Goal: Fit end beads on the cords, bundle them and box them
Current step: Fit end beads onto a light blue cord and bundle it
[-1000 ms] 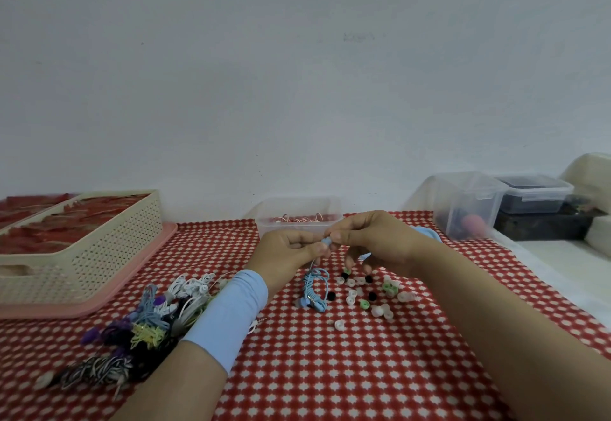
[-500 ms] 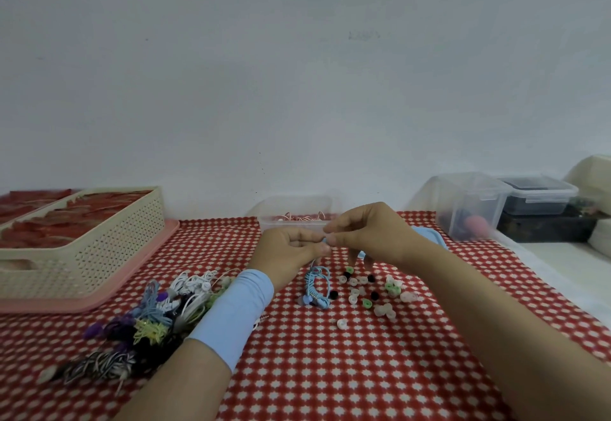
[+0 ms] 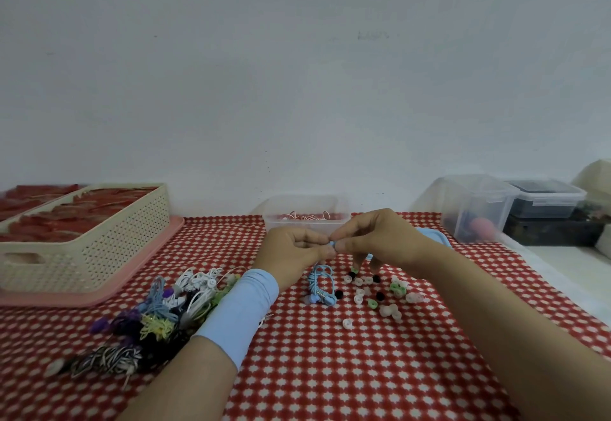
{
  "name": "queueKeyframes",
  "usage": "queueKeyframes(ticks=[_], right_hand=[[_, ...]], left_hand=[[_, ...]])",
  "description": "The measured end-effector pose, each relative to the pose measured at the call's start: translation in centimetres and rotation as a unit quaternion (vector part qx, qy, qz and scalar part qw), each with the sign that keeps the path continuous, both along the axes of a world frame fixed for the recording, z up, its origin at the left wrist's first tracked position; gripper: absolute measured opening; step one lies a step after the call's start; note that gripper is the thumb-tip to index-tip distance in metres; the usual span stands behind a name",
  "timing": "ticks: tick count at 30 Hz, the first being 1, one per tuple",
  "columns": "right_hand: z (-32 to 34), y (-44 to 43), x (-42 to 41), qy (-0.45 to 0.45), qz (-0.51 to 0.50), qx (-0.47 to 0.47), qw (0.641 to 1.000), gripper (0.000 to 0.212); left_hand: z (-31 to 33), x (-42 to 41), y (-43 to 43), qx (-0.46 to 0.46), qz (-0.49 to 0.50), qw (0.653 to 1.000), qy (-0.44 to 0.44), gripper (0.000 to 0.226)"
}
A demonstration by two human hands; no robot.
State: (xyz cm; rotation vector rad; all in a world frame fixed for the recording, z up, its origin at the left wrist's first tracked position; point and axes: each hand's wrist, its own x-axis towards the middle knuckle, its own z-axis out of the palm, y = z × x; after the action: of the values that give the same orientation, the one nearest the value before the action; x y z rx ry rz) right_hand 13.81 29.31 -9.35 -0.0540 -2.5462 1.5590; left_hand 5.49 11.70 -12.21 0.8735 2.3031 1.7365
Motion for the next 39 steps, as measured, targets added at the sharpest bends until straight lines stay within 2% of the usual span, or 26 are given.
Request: queueKeyframes(ticks=[3, 7, 12, 17, 20, 24, 28, 30, 34, 39], right_hand=[[0.10, 0.11, 0.20, -0.017, 0.010, -0.034, 0.999, 0.013], [0.18, 0.45, 0.47, -0.060, 0.033, -0.139, 0.988, 0.023], [0.04, 0.53, 0.45, -0.085, 0.054, -0.175, 0.979, 0.030], [-0.05, 0.03, 0.14, -0.083, 0.037, -0.172, 0.981, 0.041], [0.05, -0.08, 0.25, -0.079, 0.042, -0.183, 0.979, 0.043], [0.07, -0.12, 0.29, -0.083, 0.046, -0.213, 0.973, 0.034], [0.13, -0.37, 0.23, -0.101, 0.043, -0.209, 0.972, 0.029], [0.21, -0.35, 0.30, -0.100, 0.042, -0.205, 0.973, 0.032], [0.32, -0.22, 0.53, -0.087, 0.053, -0.211, 0.972, 0.028], [0.20, -0.42, 0.25, -0.091, 0.037, -0.192, 0.976, 0.030]], left_hand=[[-0.04, 0.01, -0.08, 0.015, -0.009, 1.000, -0.013, 0.017], [-0.01, -0.11, -0.08, 0.030, -0.022, 0.999, -0.023, 0.017], [0.19, 0.03, -0.13, 0.015, -0.064, 0.997, -0.034, 0.016], [0.24, 0.11, -0.30, 0.028, -0.080, 0.996, -0.038, 0.011], [0.14, 0.26, -0.32, 0.062, -0.091, 0.991, -0.070, 0.011], [0.02, 0.09, -0.38, 0.082, -0.111, 0.987, -0.087, 0.032], [0.01, 0.04, -0.43, 0.076, -0.116, 0.987, -0.086, 0.008], [-0.02, 0.06, -0.42, 0.078, -0.119, 0.986, -0.089, 0.008], [0.17, 0.35, -0.37, 0.099, -0.138, 0.980, -0.106, 0.030], [0.06, 0.15, -0.40, 0.092, -0.124, 0.982, -0.108, 0.020]])
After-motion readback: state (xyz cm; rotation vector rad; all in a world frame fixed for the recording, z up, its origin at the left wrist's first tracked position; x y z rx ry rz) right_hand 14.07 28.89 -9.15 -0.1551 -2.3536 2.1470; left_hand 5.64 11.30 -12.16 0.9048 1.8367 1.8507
